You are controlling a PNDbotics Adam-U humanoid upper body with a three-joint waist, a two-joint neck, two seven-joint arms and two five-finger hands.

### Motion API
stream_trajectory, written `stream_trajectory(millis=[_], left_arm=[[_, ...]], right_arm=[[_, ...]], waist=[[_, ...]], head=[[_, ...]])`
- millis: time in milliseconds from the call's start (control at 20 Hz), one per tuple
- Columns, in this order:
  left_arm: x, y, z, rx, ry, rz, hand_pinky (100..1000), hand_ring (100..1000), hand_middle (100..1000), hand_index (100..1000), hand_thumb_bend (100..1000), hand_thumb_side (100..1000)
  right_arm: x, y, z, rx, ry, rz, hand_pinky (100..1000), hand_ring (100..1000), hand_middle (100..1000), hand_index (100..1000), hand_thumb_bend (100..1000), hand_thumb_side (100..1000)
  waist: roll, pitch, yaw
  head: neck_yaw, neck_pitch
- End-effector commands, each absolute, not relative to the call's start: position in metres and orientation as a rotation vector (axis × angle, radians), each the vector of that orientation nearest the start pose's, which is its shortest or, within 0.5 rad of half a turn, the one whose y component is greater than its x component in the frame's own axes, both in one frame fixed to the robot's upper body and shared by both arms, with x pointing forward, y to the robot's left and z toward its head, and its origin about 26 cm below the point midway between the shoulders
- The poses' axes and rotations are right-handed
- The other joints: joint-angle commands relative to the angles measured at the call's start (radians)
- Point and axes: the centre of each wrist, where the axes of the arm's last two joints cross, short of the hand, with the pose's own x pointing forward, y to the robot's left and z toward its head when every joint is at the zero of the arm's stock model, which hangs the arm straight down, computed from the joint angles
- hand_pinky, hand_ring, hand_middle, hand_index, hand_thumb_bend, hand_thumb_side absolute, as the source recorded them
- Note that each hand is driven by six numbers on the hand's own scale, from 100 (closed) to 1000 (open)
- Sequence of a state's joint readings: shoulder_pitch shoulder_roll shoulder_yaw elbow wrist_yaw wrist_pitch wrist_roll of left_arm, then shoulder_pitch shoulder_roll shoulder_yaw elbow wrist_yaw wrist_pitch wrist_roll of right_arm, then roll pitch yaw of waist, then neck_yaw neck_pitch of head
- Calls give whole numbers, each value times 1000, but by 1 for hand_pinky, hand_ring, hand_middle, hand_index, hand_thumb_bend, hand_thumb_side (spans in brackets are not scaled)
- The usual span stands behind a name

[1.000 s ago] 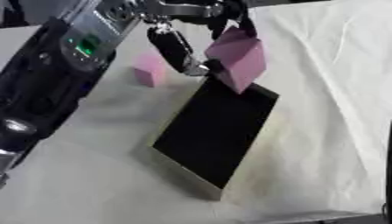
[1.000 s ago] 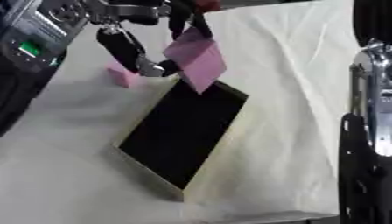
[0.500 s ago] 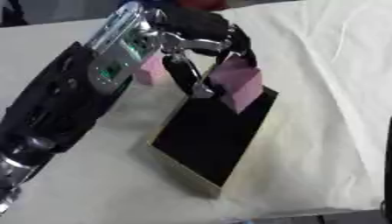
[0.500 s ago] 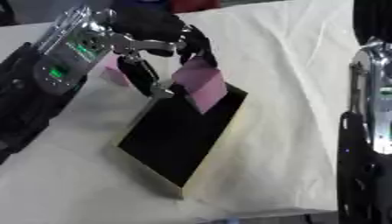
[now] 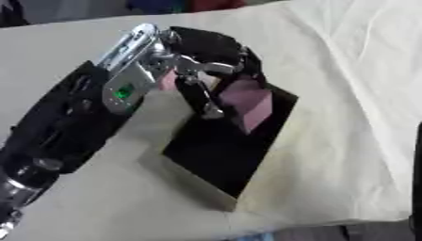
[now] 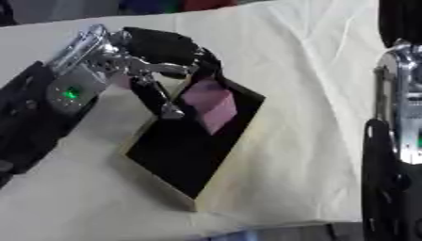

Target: Pick up objects on the table and place them in the box.

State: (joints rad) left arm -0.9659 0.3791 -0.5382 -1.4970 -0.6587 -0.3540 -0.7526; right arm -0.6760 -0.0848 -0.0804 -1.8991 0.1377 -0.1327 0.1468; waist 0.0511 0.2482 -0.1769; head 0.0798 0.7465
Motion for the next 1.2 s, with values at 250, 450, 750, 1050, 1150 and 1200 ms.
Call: stream_trajectory(millis=[250,450,750,1050,1150,1200], left_arm=[[389,107,249,-543,1737,2740,635,599,500,639,100,217],[388,108,248,-557,1660,2749,742,756,701,829,195,313],[390,113,247,-636,1584,2758,797,825,780,888,308,482],[389,115,251,-636,1622,2725,793,823,780,889,282,475],[387,116,255,-633,1654,2707,788,819,778,889,265,472],[386,116,257,-630,1669,2698,788,819,778,889,264,473]], right_arm=[[331,-204,287,45,3527,-541,858,824,594,791,100,1000],[331,-204,287,44,3527,-538,858,823,594,791,100,1000],[330,-203,286,41,3528,-537,857,823,593,791,100,1000],[330,-203,286,38,3531,-535,857,823,593,791,100,1000],[330,-203,286,37,3532,-535,858,823,593,791,100,1000],[330,-203,286,36,3533,-534,857,823,593,791,100,1000]], waist=[[-2,-24,2],[-2,-26,3],[-2,-28,7],[-3,-28,11],[-4,-28,12],[-4,-29,13]], head=[[-4,4],[-5,5],[-5,6],[-4,7],[-4,6],[-4,5]])
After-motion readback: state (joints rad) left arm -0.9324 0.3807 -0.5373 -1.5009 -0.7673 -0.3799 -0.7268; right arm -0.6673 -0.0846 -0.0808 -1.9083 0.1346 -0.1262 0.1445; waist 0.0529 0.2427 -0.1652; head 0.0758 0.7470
